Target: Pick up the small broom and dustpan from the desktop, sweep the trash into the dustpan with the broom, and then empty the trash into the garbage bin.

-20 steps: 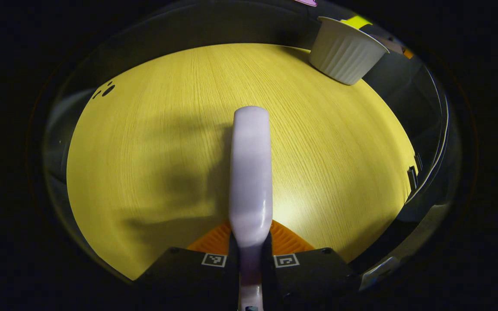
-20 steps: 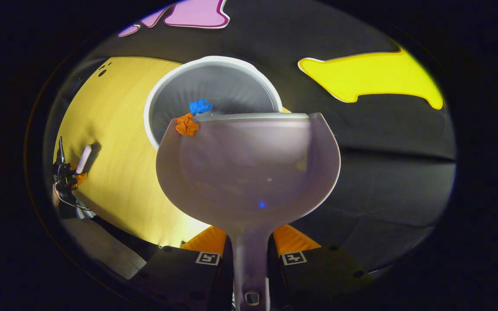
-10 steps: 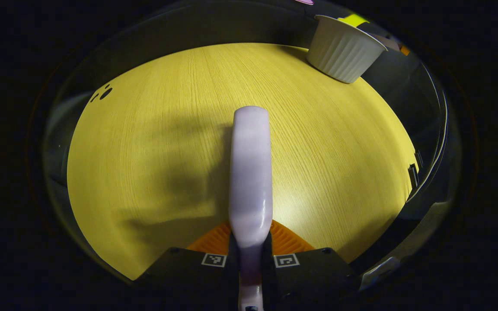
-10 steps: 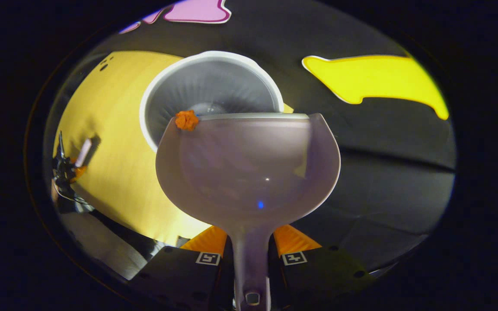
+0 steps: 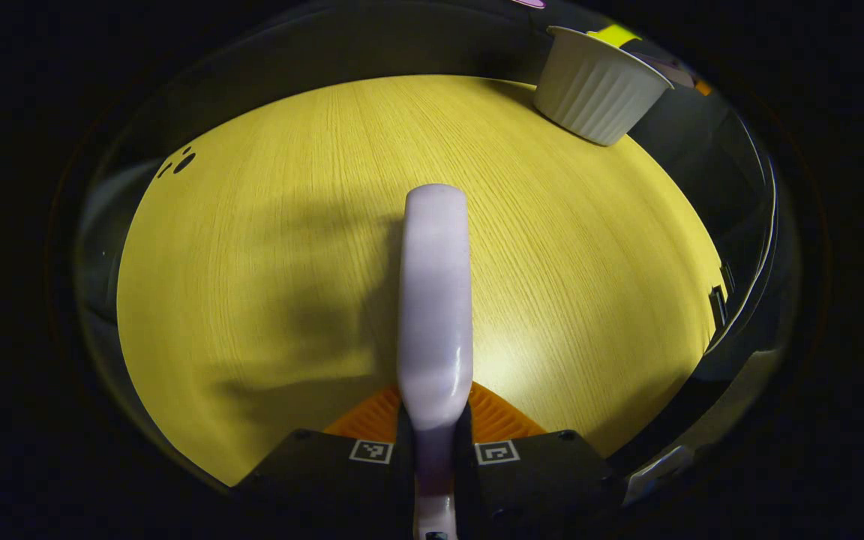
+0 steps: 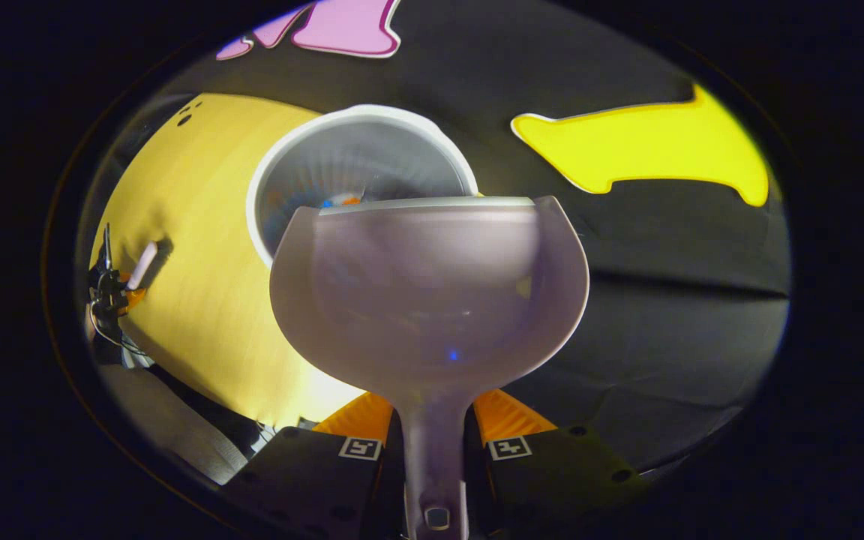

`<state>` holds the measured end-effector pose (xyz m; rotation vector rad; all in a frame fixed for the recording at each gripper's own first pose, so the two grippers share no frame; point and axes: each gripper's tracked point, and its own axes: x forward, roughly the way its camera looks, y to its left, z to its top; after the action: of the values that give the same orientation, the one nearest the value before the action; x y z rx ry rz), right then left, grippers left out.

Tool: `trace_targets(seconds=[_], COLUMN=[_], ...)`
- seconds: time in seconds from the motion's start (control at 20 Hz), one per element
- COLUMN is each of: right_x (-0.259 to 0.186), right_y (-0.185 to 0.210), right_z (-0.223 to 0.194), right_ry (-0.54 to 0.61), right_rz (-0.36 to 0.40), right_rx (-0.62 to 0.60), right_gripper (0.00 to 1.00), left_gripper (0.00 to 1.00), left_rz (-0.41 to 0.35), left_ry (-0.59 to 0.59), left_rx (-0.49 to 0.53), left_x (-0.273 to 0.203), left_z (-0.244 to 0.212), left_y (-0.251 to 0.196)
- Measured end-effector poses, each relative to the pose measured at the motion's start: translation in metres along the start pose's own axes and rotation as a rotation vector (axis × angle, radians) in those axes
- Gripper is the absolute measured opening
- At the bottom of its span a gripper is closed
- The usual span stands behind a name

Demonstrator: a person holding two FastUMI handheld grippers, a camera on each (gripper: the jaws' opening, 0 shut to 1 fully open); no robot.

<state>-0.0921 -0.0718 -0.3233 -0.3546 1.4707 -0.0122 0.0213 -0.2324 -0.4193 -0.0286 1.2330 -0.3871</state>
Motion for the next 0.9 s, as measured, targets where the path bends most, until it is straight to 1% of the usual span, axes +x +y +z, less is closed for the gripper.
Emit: trace_targets(seconds=[0.15, 0.3, 0.35, 0.4, 0.45, 0.5, 0.6, 0.65, 0.7, 0.75, 0.85, 0.9], right_x=[-0.029, -0.061, -0.074, -0.084, -0.094, -0.1, -0.1, -0.092, -0.088, -0.078, -0.06, -0.048], right_y=[0.017, 0.045, 0.052, 0.061, 0.068, 0.08, 0.113, 0.133, 0.15, 0.175, 0.212, 0.231], right_z=[-0.004, -0.011, -0.013, -0.017, -0.024, -0.03, -0.041, -0.05, -0.058, -0.068, -0.086, -0.094], right_ry=[-0.125, -0.23, -0.254, -0.271, -0.294, -0.309, -0.326, -0.324, -0.321, -0.318, -0.297, -0.278], right_rz=[0.039, 0.09, 0.112, 0.129, 0.137, 0.151, 0.199, 0.224, 0.245, 0.281, 0.328, 0.344], right_rx=[0.041, 0.04, 0.037, 0.028, 0.019, 0.016, 0.018, 0.019, 0.014, 0.018, 0.022, 0.027], right_gripper=[0.36, 0.36, 0.36, 0.39, 0.37, 0.36, 0.37, 0.39, 0.37, 0.39, 0.34, 0.37], left_gripper=[0.25, 0.26, 0.26, 0.26, 0.26, 0.26, 0.26, 0.26, 0.26, 0.26, 0.26, 0.26], left_rz=[0.007, 0.017, 0.021, 0.023, 0.025, 0.026, 0.03, 0.034, 0.038, 0.047, 0.058, 0.063], left_ry=[0.006, 0.01, 0.011, 0.013, 0.014, 0.014, 0.016, 0.017, 0.018, 0.022, 0.025, 0.027], left_rx=[0.007, 0.014, 0.015, 0.017, 0.019, 0.02, 0.022, 0.025, 0.029, 0.033, 0.036, 0.04], left_x=[0.0, 0.0, 0.0, -0.001, 0.001, 0.001, 0.001, 0.0, 0.0, 0.001, 0.001, 0.001], left_z=[0.0, 0.0, 0.0, 0.0, 0.001, 0.001, 0.002, 0.002, 0.003, 0.002, 0.002, 0.002], left_y=[0.0, 0.0, 0.001, 0.0, 0.0, 0.0, 0.0, 0.001, 0.001, 0.002, 0.001, 0.001])
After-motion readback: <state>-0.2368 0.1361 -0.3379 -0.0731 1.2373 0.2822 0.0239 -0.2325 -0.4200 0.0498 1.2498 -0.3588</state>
